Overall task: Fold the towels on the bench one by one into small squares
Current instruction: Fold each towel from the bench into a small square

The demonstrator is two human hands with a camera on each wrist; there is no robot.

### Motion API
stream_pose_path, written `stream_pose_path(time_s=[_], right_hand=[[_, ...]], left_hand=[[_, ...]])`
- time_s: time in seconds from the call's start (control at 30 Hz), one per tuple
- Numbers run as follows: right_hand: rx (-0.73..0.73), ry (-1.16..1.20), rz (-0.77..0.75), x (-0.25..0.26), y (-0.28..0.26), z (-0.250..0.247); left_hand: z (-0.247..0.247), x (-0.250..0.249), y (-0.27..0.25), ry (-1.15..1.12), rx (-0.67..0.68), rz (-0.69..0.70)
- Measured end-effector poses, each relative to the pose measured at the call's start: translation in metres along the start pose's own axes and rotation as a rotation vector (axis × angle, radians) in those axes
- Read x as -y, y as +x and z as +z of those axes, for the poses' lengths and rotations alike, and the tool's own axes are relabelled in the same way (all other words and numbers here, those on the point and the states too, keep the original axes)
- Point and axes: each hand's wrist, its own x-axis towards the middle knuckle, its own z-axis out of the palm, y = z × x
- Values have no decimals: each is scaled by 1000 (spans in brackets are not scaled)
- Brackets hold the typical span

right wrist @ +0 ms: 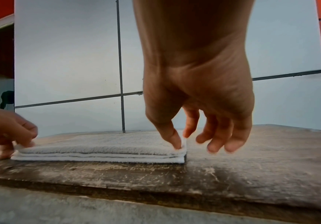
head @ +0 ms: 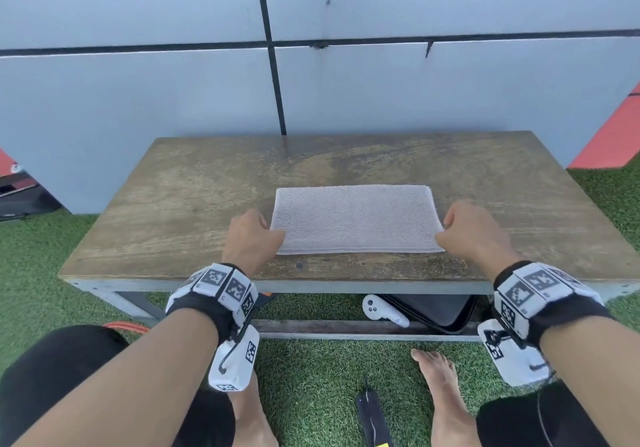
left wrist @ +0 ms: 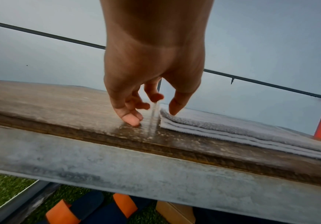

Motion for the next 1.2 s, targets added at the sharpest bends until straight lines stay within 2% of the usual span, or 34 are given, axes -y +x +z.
stream_pose_path(time_s=[0.07, 0.13, 0.23, 0.33, 0.47, 0.57, 0.77, 1.2], right_hand=[[-153, -8, -90, 6, -1, 6], [-204, 2, -206, 19, -2, 15], [-108, 17, -340, 46, -2, 33], [10, 22, -415, 70, 4, 53], [109, -63, -401, 77, 10, 79], [92, -128, -400, 67, 14, 88], [96, -161, -374, 60, 32, 83], [54, -159, -279, 46, 41, 74]], left_hand=[[4, -10, 0, 5, -73, 97], [14, -24, 0, 48, -103, 262], [35, -46, 6, 106, -75, 483], [61, -66, 13, 153, 23, 543], [93, -63, 17, 285, 132, 505], [100, -48, 20, 409, 139, 511], [93, -40, 35, 415, 162, 487], [76, -19, 49, 421, 121, 421]])
